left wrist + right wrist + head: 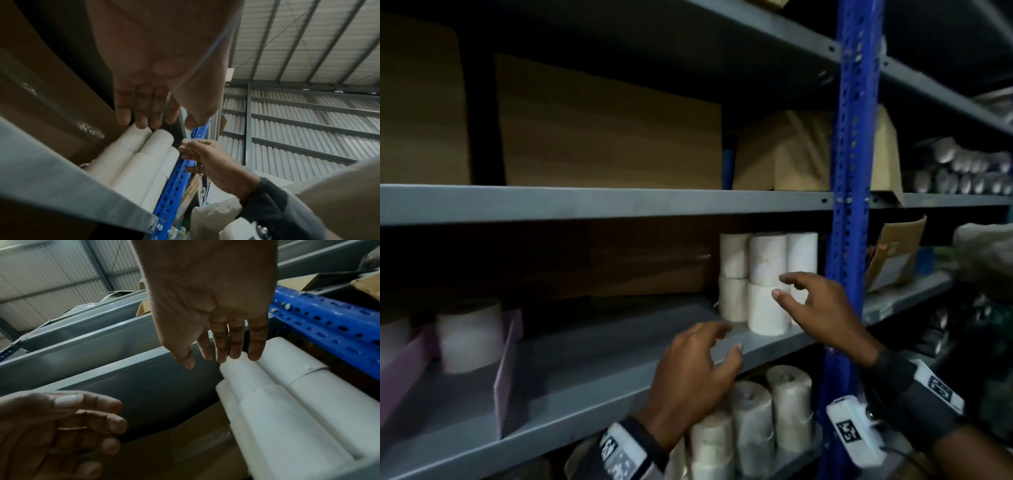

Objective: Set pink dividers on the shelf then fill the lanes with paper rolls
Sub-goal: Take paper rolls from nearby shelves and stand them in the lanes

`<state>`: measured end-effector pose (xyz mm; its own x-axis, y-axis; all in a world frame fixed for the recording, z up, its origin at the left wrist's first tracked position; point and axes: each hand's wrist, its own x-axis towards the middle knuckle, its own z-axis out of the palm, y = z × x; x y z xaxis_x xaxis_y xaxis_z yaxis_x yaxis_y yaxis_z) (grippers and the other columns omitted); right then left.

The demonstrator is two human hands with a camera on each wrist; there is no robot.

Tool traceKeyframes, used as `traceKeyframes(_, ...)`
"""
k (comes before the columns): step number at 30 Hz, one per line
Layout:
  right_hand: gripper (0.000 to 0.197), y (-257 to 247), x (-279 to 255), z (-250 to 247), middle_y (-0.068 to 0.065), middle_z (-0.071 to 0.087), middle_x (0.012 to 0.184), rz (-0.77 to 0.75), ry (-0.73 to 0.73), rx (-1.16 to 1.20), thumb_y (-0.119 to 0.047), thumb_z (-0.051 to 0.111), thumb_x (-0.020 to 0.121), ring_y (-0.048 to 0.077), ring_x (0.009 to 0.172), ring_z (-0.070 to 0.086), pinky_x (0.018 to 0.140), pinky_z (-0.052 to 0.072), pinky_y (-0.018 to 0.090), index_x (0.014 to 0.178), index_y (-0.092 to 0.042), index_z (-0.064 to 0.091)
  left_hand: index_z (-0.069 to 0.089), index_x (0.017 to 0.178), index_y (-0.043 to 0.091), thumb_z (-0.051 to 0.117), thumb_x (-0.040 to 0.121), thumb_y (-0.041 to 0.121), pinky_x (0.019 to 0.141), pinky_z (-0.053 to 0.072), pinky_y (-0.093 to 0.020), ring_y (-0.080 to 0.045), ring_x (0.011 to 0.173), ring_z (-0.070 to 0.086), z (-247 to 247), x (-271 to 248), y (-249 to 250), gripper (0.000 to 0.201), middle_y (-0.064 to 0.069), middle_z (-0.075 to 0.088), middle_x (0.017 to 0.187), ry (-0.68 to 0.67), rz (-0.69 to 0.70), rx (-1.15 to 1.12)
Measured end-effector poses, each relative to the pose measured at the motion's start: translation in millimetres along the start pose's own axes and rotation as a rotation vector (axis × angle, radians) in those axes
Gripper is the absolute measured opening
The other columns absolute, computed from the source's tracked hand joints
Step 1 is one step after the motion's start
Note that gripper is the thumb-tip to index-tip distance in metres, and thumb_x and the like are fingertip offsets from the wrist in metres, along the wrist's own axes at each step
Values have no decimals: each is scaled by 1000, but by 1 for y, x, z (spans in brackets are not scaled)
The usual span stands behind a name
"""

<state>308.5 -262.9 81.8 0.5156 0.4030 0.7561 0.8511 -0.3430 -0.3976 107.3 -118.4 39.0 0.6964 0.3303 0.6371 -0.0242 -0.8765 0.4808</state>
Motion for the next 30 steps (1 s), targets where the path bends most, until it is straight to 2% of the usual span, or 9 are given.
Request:
traceKeyframes(4, 42, 30, 47, 0, -2, 65, 123, 4, -1, -61, -47, 66, 87, 18, 113, 57, 88, 46, 32, 122, -24, 66, 63, 133, 27, 61, 92, 55, 98, 54, -35, -9, 112, 64, 33, 69, -7, 50, 7, 70, 123, -24, -53, -43)
traceKeyframes(7, 47, 43, 82, 0, -3, 60, 130, -24, 4, -179, -54, 63, 85, 24, 123, 47, 100, 41, 43, 125, -29, 64, 56, 140, 23, 65, 92, 55, 101, 53, -41, -15, 118, 61, 59, 110, -11, 58, 2, 66, 129, -53, -111, -91)
traceKeyframes(9, 52, 46, 102, 0, -3, 55, 135, -25, -36, -221, -60, 58, 84, 25, 126, 43, 100, 39, 47, 128, -32, 60, 52, 144, 20, 66, 91, 58, 102, 53, -42, -18, 121, 60, 71, 130, -14, 67, 0, 64, 133, -74, -126, -115)
traceKeyframes(13, 50, 51, 133, 4, 2, 50, 130, -31, -174, -323, -64, 50, 89, 27, 120, 38, 87, 32, 39, 131, -37, 56, 48, 148, 13, 70, 87, 60, 101, 52, -37, -24, 125, 61, 88, 162, -16, 80, -6, 62, 139, -94, -134, -95)
traceKeyframes(16, 48, 53, 144, 7, 4, 46, 121, -25, -310, -349, -66, 45, 89, 27, 112, 37, 85, 31, 40, 125, -37, 57, 55, 139, 14, 75, 86, 56, 93, 50, -27, -22, 119, 63, 95, 181, -16, 70, -3, 66, 132, -83, -120, -124)
traceKeyframes(18, 46, 57, 146, 8, 3, 42, 119, -16, -355, -342, -66, 44, 89, 26, 111, 36, 84, 29, 40, 125, -40, 54, 58, 132, 17, 76, 85, 55, 95, 52, -31, -20, 117, 65, 99, 191, -16, 63, 0, 69, 127, -92, -104, -158)
traceKeyframes(21, 37, 61, 142, 5, 0, 42, 111, -61, -332, -244, -60, 52, 89, 24, 109, 37, 86, 30, 39, 121, -42, 56, 56, 135, 17, 77, 84, 53, 100, 54, -40, -20, 118, 65, 105, 200, -17, 66, 0, 69, 130, -102, -95, -214)
traceKeyframes(26, 40, 55, 126, -8, -1, 47, 121, -179, -251, 82, -31, 73, 85, 21, 118, 47, 104, 43, 44, 124, -22, 66, 56, 135, 18, 82, 80, 50, 98, 55, -42, -20, 116, 66, 106, 207, -10, 69, 0, 69, 128, -105, -82, -253)
traceKeyframes(30, 37, 50, 107, -30, -12, 51, 121, -229, -184, 207, -30, 77, 81, 10, 118, 51, 90, 42, 26, 117, -32, 68, 58, 132, 26, 85, 75, 53, 93, 59, -40, -9, 112, 67, 94, 189, 3, 68, 9, 68, 126, -71, 22, -329)
